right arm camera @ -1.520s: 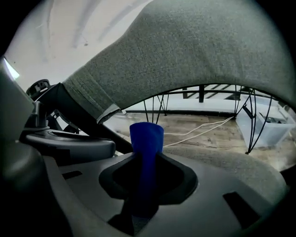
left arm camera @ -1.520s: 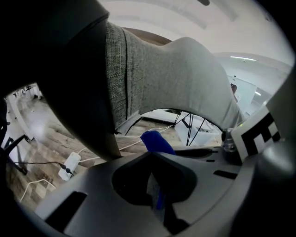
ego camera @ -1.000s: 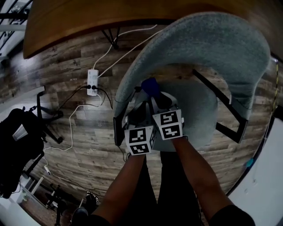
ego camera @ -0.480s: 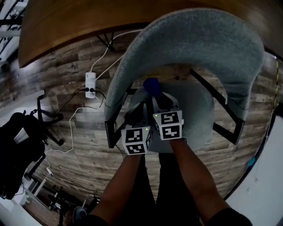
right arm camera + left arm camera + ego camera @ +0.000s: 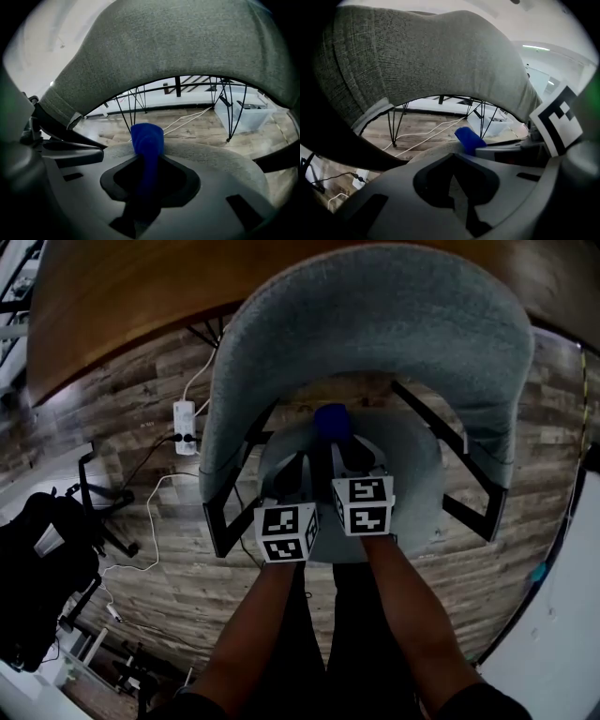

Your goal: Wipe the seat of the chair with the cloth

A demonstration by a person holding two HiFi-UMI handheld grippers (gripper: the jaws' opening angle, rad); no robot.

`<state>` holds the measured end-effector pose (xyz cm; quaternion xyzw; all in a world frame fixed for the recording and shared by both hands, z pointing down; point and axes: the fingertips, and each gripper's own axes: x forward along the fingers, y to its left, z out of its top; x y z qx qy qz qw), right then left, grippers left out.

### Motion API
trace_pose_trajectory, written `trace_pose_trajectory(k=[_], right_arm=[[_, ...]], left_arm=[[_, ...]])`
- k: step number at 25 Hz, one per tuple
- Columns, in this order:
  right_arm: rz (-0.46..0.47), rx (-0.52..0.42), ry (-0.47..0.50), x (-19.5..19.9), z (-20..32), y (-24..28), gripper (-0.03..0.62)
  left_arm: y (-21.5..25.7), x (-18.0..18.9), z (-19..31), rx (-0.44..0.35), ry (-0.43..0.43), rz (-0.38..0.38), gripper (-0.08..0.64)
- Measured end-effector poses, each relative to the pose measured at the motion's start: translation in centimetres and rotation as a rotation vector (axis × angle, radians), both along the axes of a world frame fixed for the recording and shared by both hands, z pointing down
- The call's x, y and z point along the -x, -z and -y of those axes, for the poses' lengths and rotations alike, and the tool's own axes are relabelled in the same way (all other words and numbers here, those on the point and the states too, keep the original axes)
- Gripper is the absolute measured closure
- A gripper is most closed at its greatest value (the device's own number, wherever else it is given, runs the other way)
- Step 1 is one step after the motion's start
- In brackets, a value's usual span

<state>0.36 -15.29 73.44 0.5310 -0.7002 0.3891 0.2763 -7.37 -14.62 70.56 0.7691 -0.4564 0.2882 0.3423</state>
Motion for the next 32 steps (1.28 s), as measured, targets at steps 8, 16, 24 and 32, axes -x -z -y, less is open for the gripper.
trace_pose_trajectory(k=[8,16,24,32], right_arm=[[-0.015,0.009,-0.081,-3.4,-0.5,-0.2,0.489],[-0.027,0.025,-0.192,-7.5,-1.5,-0.1,0.489],[-0.051,0.05,-0.302,-11.2,-2.6,-0.1,0.489],[-0.071,0.066,-0.417,-15.8,-4.5,-0.1,0.489]], left_arm=[[0.0,-2.8,0.1,-0.001,-0.051,-0.016,0.557],[0.4,-6.2,0.2,-0.006,-0.125,-0.036,0.557],[0.9,-8.3,0.3,-0.014,-0.178,-0.042,0.557],[1.5,-10.9,-1.0,-0.029,-0.291,-0.056,0.557]])
